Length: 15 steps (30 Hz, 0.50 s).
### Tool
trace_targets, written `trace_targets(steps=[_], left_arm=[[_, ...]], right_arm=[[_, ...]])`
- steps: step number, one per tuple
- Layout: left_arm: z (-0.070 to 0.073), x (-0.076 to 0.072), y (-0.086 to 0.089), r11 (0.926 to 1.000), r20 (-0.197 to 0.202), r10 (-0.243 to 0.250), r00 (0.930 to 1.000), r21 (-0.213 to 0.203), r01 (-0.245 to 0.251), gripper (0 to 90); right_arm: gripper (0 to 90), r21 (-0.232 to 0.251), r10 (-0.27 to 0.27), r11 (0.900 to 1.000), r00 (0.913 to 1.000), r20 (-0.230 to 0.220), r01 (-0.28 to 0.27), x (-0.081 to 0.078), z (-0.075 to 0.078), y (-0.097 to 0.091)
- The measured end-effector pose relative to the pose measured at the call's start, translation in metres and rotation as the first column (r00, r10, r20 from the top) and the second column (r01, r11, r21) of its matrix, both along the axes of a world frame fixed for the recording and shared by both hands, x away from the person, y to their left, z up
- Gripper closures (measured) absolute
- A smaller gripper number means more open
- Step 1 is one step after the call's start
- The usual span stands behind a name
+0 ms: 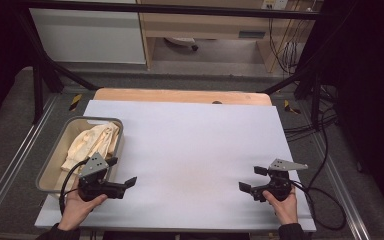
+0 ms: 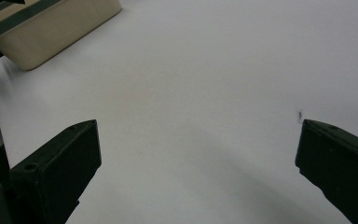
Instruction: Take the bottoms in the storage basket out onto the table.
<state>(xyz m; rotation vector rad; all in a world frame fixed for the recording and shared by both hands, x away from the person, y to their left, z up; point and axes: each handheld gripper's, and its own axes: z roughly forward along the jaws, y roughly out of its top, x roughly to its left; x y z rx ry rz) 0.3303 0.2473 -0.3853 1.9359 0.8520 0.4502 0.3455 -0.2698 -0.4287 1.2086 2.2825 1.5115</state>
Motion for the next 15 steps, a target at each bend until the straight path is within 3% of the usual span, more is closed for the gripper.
trace_targets(steps=[15], left_arm=[[0.0034, 0.0000, 0.0093, 0.9999, -0.004, 0.012, 0.9999, 0.006, -0.012, 4.7]], right_arm=[[0.5, 0.001, 0.000, 1.0000, 1.0000, 0.001, 0.000, -0.0003, 0.0002, -0.0002]])
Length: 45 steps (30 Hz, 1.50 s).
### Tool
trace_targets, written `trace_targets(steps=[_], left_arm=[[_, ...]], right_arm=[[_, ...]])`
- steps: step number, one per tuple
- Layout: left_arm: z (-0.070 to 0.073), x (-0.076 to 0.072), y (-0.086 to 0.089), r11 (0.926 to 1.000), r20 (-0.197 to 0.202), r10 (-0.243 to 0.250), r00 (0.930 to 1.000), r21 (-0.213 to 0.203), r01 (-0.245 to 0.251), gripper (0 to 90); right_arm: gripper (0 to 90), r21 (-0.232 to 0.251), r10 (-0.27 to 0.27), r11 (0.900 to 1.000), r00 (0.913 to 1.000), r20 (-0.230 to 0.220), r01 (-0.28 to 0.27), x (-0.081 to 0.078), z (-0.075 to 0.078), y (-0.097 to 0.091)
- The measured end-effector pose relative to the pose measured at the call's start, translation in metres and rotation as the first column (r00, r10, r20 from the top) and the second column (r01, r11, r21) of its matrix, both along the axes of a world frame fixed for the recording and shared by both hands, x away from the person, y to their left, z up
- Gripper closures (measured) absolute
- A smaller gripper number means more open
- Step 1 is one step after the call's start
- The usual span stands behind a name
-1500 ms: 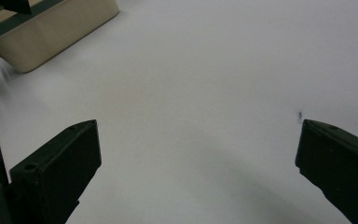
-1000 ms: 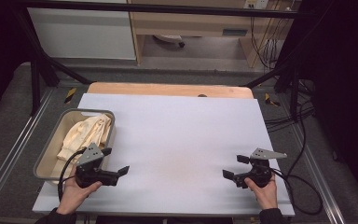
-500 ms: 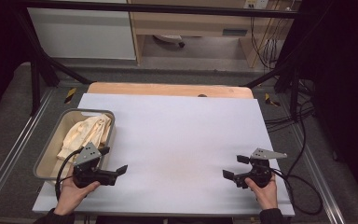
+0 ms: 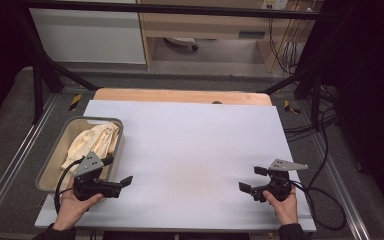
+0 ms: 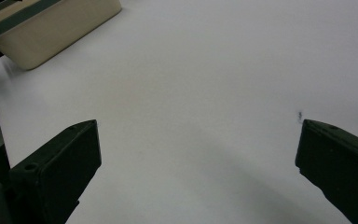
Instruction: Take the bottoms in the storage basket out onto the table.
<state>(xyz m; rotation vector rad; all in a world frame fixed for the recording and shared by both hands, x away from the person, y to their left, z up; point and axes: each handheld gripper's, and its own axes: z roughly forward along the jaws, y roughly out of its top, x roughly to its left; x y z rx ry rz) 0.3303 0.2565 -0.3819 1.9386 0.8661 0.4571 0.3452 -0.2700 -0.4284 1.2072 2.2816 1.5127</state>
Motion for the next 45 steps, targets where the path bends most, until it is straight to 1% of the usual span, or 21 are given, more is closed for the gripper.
trace_targets(steps=[6, 8, 10, 19, 29, 37, 45], left_arm=[[0.001, 0.000, 0.002, 1.0000, -0.008, 0.002, 1.0000, 0.001, -0.002, 4.7], [0.002, 0.001, 0.004, 1.0000, -0.011, 0.008, 0.9999, -0.001, -0.008, 4.7], [0.002, 0.001, 0.006, 0.9999, -0.013, 0.015, 0.9998, 0.000, -0.015, 4.7], [0.003, 0.001, 0.010, 0.9997, -0.013, 0.023, 0.9997, 0.011, -0.023, 4.7], [0.004, 0.002, 0.014, 0.9993, -0.024, 0.034, 0.9991, 0.015, -0.034, 4.6], [0.006, 0.002, 0.019, 0.9989, -0.025, 0.046, 0.9986, 0.007, -0.046, 4.6], [0.008, 0.002, 0.023, 0.9983, -0.020, 0.057, 0.9982, 0.013, -0.056, 4.5]], right_arm=[[0.5, -0.004, 0.000, 1.0000, 1.0000, -0.004, 0.000, 0.000, 0.000, 0.000], [0.5, -0.009, -0.001, 1.0000, 1.0000, -0.006, 0.001, 0.001, -0.001, 0.000], [0.5, -0.003, -0.001, 1.0000, 1.0000, -0.009, 0.001, 0.001, -0.001, 0.000], [0.5, -0.002, 0.000, 1.0000, 1.0000, -0.008, 0.000, 0.001, -0.001, 0.000], [0.5, -0.005, 0.002, 1.0000, 1.0000, -0.006, -0.002, 0.001, -0.001, 0.000], [0.5, -0.007, 0.006, 1.0000, 1.0000, -0.007, -0.006, 0.001, -0.001, 0.000], [0.5, -0.006, 0.007, 1.0000, 1.0000, -0.006, -0.007, 0.001, -0.001, 0.000]])
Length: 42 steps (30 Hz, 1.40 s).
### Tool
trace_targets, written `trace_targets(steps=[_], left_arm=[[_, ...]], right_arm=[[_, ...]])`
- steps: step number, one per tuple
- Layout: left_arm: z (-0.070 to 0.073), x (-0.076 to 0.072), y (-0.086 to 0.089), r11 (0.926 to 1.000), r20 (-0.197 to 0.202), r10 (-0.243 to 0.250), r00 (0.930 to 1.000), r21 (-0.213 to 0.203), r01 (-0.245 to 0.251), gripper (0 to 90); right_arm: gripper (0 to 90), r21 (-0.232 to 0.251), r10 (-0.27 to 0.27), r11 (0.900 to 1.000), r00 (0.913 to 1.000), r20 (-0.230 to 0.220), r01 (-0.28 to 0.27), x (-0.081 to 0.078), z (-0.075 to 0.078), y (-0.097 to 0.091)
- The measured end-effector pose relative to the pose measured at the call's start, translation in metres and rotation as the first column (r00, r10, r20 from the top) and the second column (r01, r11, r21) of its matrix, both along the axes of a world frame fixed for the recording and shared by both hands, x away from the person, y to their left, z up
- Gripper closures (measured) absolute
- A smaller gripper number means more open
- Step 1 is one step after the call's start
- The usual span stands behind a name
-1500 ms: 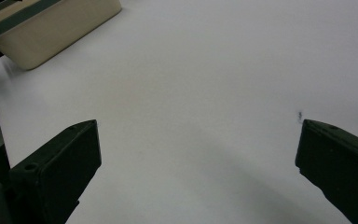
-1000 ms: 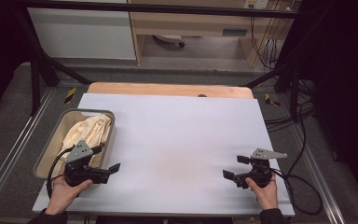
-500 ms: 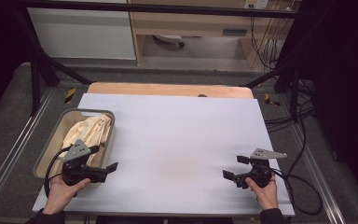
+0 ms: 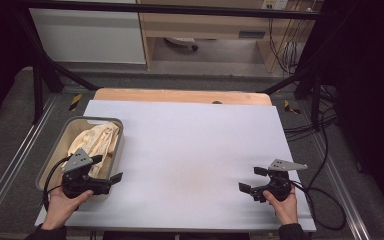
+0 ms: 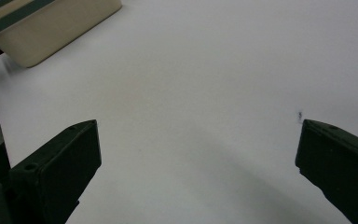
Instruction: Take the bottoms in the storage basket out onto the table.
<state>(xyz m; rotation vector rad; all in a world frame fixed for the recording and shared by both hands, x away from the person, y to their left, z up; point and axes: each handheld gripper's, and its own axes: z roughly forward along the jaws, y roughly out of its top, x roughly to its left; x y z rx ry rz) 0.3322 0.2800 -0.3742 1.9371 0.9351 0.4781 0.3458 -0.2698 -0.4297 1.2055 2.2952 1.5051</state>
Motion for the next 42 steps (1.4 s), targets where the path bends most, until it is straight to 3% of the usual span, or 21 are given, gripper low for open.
trace_targets(steps=[22, 29, 42], left_arm=[[0.005, 0.002, 0.007, 0.9995, -0.003, 0.017, 0.9998, 0.025, -0.017, 3.9], [0.010, 0.003, 0.012, 0.9987, -0.007, 0.043, 0.9990, 0.026, -0.043, 3.9], [0.026, 0.014, 0.022, 0.9922, -0.007, 0.104, 0.9945, 0.070, -0.104, 3.9]], right_arm=[[0.5, -0.003, 0.001, 1.0000, 1.0000, -0.002, -0.001, 0.000, 0.000, 0.000], [0.5, -0.005, 0.004, 1.0000, 1.0000, -0.001, -0.004, 0.000, 0.000, 0.000], [0.5, -0.010, 0.000, 0.9999, 1.0000, -0.007, -0.001, 0.000, -0.001, 0.001]])
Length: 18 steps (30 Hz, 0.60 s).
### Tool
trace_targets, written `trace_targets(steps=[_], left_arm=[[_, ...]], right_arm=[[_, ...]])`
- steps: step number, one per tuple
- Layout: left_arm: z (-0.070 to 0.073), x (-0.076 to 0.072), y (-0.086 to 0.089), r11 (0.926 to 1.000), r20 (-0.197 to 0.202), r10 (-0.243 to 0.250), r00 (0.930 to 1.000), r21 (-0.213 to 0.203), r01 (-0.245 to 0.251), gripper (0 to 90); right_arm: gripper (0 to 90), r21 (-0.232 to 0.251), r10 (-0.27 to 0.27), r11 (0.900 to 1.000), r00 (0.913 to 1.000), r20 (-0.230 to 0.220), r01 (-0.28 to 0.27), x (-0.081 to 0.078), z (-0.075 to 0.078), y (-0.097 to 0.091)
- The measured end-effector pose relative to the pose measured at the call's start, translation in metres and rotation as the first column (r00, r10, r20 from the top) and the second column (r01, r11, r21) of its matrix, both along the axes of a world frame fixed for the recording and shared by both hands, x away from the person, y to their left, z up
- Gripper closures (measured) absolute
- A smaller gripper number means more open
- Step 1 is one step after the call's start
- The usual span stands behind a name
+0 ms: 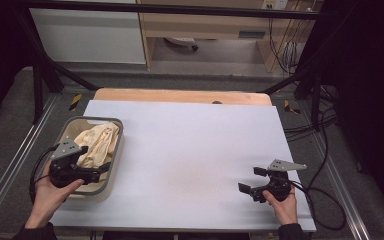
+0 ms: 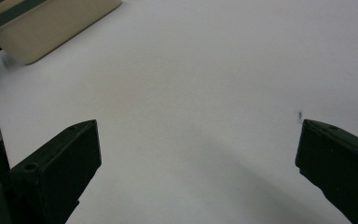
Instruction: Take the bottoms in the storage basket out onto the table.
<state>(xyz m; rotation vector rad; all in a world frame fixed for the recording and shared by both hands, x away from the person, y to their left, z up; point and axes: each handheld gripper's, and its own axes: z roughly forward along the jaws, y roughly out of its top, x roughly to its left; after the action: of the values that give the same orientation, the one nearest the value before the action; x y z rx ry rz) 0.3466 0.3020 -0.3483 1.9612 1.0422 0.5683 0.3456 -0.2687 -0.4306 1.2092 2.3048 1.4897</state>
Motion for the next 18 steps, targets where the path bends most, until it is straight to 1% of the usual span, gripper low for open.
trace_targets(steps=[2, 4, 8, 11, 18], left_arm=[[0.001, 0.002, 0.000, 1.0000, -0.001, 0.006, 1.0000, 0.002, -0.006, 3.9], [0.002, 0.005, 0.001, 0.9998, -0.003, 0.005, 1.0000, 0.020, -0.005, 3.9], [0.002, 0.010, 0.002, 0.9997, -0.009, 0.016, 0.9998, 0.019, -0.016, 3.9], [0.001, 0.014, 0.003, 0.9991, -0.010, 0.027, 0.9996, 0.031, -0.027, 3.9], [-0.001, 0.024, 0.006, 0.9976, -0.016, 0.053, 0.9984, 0.044, -0.053, 3.9]], right_arm=[[0.5, -0.001, -0.001, 1.0000, 1.0000, 0.001, 0.001, 0.000, 0.000, 0.000], [0.5, -0.002, 0.001, 1.0000, 1.0000, 0.001, -0.001, 0.000, 0.000, 0.000], [0.5, -0.004, 0.000, 1.0000, 1.0000, 0.001, 0.000, 0.000, 0.000, 0.000], [0.5, -0.004, -0.001, 1.0000, 1.0000, -0.002, 0.001, 0.000, 0.000, 0.000], [0.5, -0.007, 0.000, 1.0000, 1.0000, -0.003, 0.000, 0.000, -0.001, 0.001]])
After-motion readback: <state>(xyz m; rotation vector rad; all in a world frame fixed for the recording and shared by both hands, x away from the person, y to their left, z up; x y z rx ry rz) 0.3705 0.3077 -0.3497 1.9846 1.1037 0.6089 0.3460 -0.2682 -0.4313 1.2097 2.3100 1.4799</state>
